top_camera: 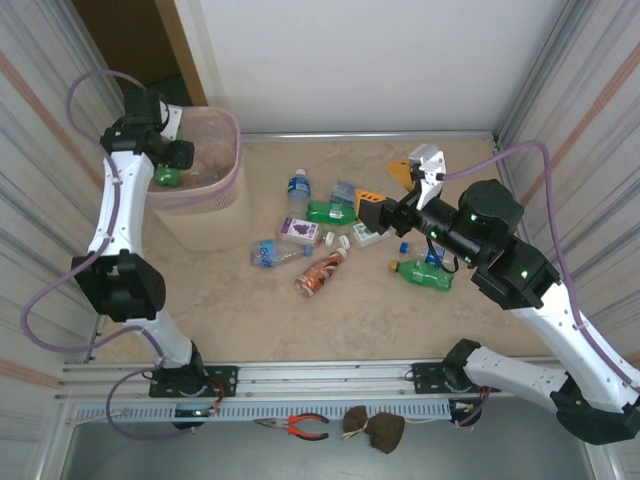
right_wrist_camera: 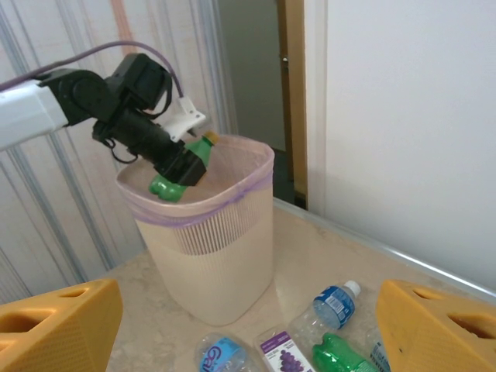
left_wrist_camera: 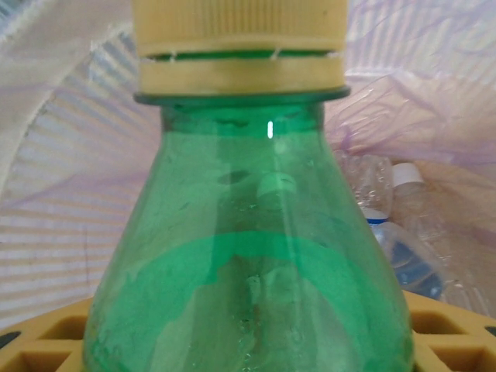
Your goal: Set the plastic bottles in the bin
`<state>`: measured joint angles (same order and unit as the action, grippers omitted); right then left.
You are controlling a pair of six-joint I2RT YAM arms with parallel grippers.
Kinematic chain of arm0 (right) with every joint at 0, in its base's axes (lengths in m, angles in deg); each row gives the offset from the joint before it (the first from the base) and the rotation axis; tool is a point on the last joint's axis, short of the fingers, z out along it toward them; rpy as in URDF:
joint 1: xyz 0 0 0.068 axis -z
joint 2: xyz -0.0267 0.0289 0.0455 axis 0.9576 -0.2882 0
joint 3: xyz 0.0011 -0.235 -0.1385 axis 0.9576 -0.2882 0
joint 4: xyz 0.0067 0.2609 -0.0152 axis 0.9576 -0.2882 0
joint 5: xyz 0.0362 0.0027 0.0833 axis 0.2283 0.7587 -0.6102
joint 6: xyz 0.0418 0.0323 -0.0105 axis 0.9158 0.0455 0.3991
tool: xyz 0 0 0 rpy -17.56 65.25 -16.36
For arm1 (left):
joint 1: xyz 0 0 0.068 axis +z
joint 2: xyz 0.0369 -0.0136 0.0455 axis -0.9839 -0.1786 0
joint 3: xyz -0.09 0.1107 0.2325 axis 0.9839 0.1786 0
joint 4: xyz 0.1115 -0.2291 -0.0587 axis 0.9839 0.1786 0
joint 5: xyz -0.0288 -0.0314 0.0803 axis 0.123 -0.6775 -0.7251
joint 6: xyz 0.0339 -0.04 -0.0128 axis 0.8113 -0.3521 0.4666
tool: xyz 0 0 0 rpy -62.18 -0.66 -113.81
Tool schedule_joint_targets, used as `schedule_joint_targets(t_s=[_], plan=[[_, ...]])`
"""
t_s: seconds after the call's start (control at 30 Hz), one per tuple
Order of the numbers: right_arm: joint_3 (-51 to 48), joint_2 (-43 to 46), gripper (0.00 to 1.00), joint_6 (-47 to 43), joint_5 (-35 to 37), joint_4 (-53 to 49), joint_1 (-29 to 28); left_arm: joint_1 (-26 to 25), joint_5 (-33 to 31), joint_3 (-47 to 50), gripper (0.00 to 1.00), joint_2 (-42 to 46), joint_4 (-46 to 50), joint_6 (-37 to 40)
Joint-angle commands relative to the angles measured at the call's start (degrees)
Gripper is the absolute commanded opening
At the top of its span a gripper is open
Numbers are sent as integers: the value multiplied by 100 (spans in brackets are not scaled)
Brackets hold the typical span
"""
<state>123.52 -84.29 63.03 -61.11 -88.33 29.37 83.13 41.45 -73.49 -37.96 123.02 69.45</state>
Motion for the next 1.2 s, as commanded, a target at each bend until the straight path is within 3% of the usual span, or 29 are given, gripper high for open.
schedule_joint_targets(t_s=[0.0,0.77,1.17], plan=[[34,-7,85,-129,-43,-11,-31,58,-171,14,54,-57,30,-118],[-30,-35,85,-122,-103,-29,-10,273,638,612,64,-1040,25,-613],[12,35,85,-80,-99,-56,-12,279,858,507,76,-735,-6,-660]])
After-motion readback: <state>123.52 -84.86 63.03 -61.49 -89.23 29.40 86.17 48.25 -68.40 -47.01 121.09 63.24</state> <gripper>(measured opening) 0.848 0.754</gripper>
